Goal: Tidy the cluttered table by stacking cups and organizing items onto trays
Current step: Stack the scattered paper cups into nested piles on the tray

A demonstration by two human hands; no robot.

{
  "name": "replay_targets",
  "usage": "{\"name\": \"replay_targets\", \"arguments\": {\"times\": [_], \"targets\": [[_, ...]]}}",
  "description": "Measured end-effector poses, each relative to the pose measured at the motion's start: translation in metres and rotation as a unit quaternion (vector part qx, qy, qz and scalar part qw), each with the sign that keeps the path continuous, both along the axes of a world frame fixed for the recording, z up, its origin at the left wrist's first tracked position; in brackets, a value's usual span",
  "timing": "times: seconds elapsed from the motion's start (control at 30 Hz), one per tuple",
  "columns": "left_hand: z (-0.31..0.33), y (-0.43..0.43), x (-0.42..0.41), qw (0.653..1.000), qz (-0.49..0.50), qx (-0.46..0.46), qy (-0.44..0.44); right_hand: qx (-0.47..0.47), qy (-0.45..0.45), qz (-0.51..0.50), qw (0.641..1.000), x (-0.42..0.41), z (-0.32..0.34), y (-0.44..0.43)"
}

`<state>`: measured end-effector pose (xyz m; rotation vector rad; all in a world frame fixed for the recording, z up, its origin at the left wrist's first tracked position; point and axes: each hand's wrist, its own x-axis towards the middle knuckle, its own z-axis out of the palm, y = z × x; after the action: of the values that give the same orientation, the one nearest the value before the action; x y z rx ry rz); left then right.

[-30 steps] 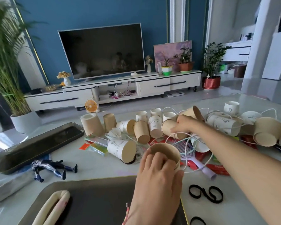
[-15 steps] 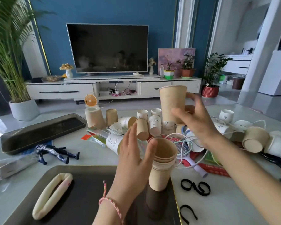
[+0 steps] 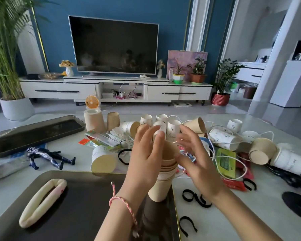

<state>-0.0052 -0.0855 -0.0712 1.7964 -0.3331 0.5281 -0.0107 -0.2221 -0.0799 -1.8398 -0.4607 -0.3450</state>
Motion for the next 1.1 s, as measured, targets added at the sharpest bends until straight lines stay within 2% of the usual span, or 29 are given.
{"name": "replay_targets", "arguments": {"times": [0.07,0.13,0.2,0.27,0.33,0.4,0.5,0.6,0.7,0.8,0.87,1.0,1.1], "targets": [[0.001,0.012,0.004,0.999,0.035,0.017,-0.026,-0.026,-0.039,-0.004,0.999,0.002,0.004,0.004],[0.0,0.04,0.016,0.994,0.104,0.005,-0.043,-0.114,-0.1,-0.031,0.988,0.003,0.005,0.01],[-0.009,0.079,0.027,0.978,0.208,0.022,0.009,-0.222,-0.154,-0.059,0.961,0.006,-0.001,0.014],[-0.026,0.11,0.035,0.949,0.281,0.069,0.122,-0.268,-0.15,-0.056,0.95,0.008,-0.01,0.015],[-0.043,0.118,0.038,0.929,0.279,0.128,0.207,-0.246,-0.112,-0.031,0.962,0.01,-0.017,0.014],[-0.054,0.116,0.043,0.922,0.247,0.208,0.215,-0.22,-0.105,-0.024,0.969,0.012,-0.019,0.013],[-0.061,0.115,0.049,0.879,0.229,0.338,0.248,-0.191,-0.096,-0.022,0.977,0.013,-0.019,0.014],[-0.059,0.116,0.046,0.859,0.248,0.381,0.235,-0.096,-0.129,-0.045,0.986,0.014,-0.015,0.013],[-0.043,0.11,0.036,0.882,0.297,0.332,0.152,0.002,-0.11,-0.082,0.991,0.018,-0.01,0.001],[-0.019,0.098,0.02,0.915,0.331,0.215,0.08,0.079,-0.048,-0.111,0.989,0.021,-0.01,-0.008],[0.001,0.089,0.01,0.929,0.341,0.14,0.044,0.088,-0.046,-0.127,0.987,0.022,-0.01,-0.01],[0.039,0.062,-0.011,0.97,0.242,0.014,-0.006,0.099,-0.051,-0.128,0.986,0.023,-0.007,-0.009],[0.049,0.035,-0.026,0.984,0.176,0.017,-0.011,0.108,-0.057,-0.132,0.984,0.022,-0.003,-0.008]]}}
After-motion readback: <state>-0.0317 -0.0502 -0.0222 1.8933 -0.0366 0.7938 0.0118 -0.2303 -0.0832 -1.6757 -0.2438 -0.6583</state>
